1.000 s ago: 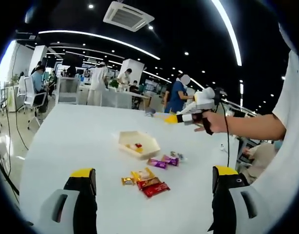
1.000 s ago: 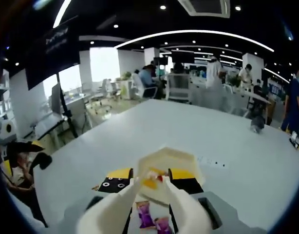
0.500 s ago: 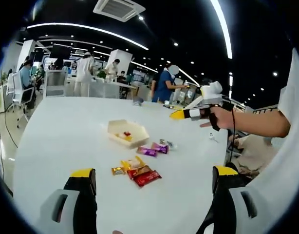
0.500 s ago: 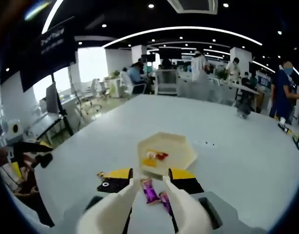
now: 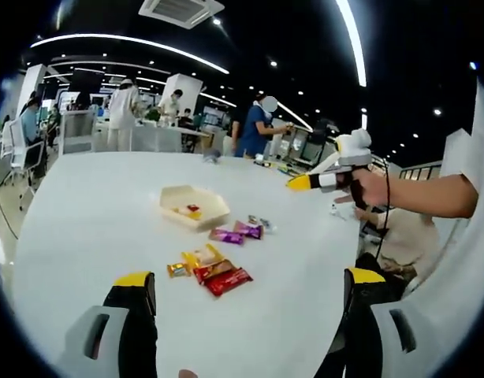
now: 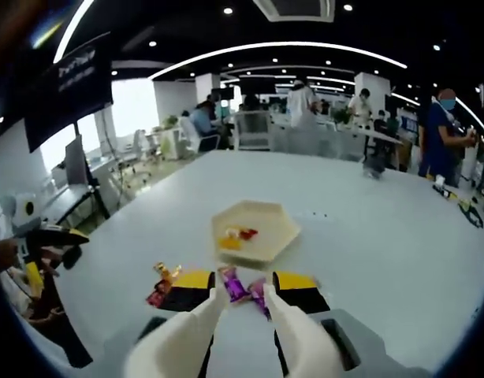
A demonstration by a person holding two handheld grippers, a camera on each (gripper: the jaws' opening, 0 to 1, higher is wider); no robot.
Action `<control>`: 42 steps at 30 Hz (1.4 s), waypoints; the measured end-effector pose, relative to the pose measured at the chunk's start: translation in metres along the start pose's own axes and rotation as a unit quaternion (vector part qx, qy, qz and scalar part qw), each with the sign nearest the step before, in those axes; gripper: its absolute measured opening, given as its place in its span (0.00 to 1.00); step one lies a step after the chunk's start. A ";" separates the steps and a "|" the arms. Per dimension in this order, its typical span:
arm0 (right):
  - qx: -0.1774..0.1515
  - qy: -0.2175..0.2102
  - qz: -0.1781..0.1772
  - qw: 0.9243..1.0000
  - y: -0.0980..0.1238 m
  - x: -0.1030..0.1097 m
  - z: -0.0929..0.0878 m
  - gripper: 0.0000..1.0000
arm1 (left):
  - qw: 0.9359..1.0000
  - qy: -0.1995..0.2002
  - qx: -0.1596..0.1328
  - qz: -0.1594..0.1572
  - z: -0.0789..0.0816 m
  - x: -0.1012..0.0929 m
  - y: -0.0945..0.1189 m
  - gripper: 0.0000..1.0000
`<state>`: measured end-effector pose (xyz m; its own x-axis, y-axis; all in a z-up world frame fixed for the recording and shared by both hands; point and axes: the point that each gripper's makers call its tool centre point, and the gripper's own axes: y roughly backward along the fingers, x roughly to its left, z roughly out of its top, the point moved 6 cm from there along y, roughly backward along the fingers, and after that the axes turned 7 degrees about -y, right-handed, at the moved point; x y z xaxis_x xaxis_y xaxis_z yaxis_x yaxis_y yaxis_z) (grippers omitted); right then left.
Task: Place the target food into the container with the food tongs after gripping and lifting it, then release it inside without dropping or visibly crushing the food.
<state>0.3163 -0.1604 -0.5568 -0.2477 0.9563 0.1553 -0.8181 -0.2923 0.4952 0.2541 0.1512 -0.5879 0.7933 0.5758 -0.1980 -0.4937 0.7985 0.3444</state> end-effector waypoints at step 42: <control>-0.022 0.063 0.106 0.992 0.019 -0.061 -0.009 0.28 | 0.989 0.028 -0.007 0.148 0.056 -0.099 -0.078 0.99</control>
<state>0.3114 -0.2239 -0.5650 -0.4774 0.8670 0.1429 -0.7618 -0.4894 0.4245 0.2339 0.0222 -0.5441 0.5919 0.7935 -0.1412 -0.7070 0.5953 0.3819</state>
